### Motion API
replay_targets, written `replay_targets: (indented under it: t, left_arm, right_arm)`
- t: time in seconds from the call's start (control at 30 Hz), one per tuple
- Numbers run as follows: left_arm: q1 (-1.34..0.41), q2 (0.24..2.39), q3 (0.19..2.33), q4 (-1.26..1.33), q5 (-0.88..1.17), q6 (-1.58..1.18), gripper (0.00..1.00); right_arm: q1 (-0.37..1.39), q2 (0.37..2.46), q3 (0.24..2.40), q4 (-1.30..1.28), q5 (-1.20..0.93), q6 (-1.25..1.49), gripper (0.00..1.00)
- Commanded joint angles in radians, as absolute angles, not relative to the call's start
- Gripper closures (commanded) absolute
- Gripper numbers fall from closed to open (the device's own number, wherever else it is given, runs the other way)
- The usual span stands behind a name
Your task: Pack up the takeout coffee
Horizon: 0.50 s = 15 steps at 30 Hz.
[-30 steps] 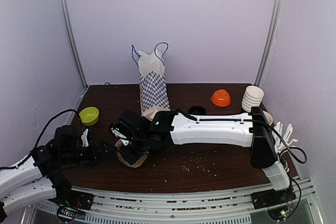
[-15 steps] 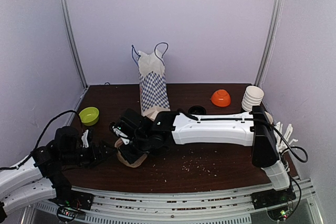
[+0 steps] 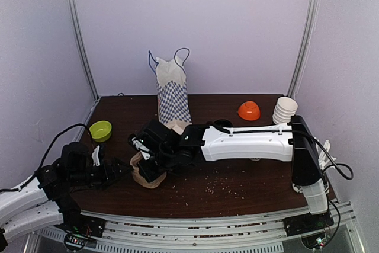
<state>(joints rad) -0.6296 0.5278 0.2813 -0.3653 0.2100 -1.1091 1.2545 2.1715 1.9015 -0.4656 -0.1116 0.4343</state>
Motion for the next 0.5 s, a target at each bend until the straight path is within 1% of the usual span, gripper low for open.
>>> replay_targets:
  t: [0.0, 0.47]
  left_arm:
    - [-0.633, 0.527, 0.264, -0.336, 0.205, -1.104, 0.04]
    - [-0.633, 0.565, 0.26, -0.294, 0.21, -1.099, 0.04]
  right_arm:
    - [1.24, 2.115, 1.879, -0.414, -0.132, 0.47, 1.0]
    - [1.238, 2.096, 1.852, -0.345, -0.231, 0.51, 1.0]
